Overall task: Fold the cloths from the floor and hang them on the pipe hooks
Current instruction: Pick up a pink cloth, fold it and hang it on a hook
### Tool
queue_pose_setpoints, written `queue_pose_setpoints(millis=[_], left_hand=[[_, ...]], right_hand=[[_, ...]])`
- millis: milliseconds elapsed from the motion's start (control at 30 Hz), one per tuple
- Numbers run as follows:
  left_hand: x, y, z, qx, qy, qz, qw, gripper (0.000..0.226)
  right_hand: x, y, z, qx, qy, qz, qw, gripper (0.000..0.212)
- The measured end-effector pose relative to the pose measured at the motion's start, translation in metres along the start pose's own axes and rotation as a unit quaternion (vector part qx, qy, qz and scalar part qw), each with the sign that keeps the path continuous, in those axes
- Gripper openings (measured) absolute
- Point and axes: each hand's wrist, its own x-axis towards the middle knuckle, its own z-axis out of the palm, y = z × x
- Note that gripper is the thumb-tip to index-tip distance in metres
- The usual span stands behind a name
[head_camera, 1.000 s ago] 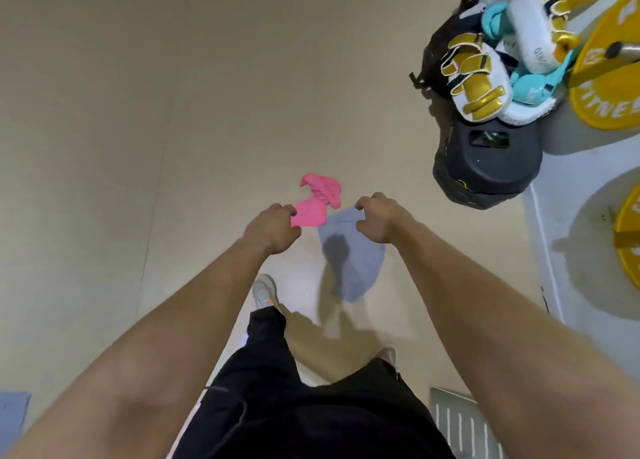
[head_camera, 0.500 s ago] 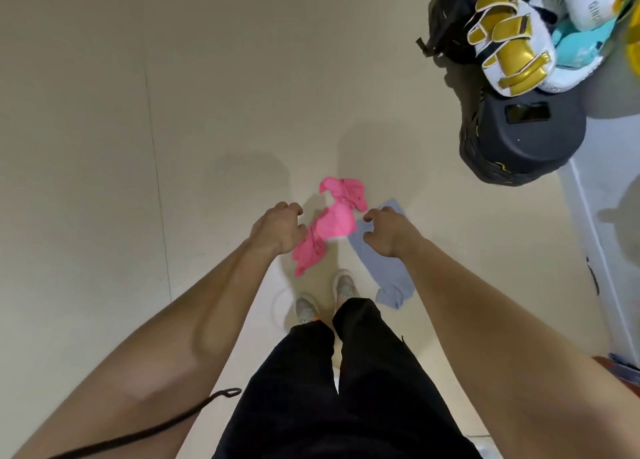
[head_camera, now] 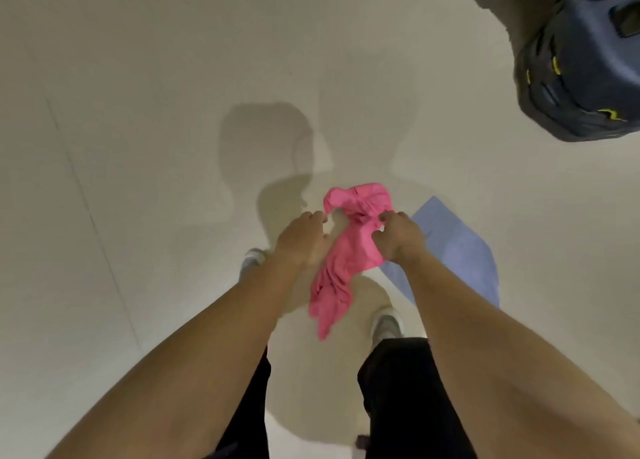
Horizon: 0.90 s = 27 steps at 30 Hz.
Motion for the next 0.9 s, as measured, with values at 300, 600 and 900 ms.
queue_pose_setpoints(millis=[300, 600, 900], left_hand=[[0.285, -0.049, 0.134, 0.123, -0.012, 0.113, 0.986, 0.056], [0.308, -0.043, 0.125, 0.104, 0.042, 0.13, 0.985, 0.013], [0.083, 0.018, -0.033, 0.031, 0.029, 0.178, 0.983, 0.012]], right_hand=[[0.248, 0.079, 0.158, -0.051, 0.099, 0.057, 0.992, 0.056], [0.256, 0.098, 0.158, 0.077, 0.161, 0.029, 0.984, 0.024], [0.031, 0.039, 0.015, 0.145, 0.105, 0.022, 0.984, 0.018]])
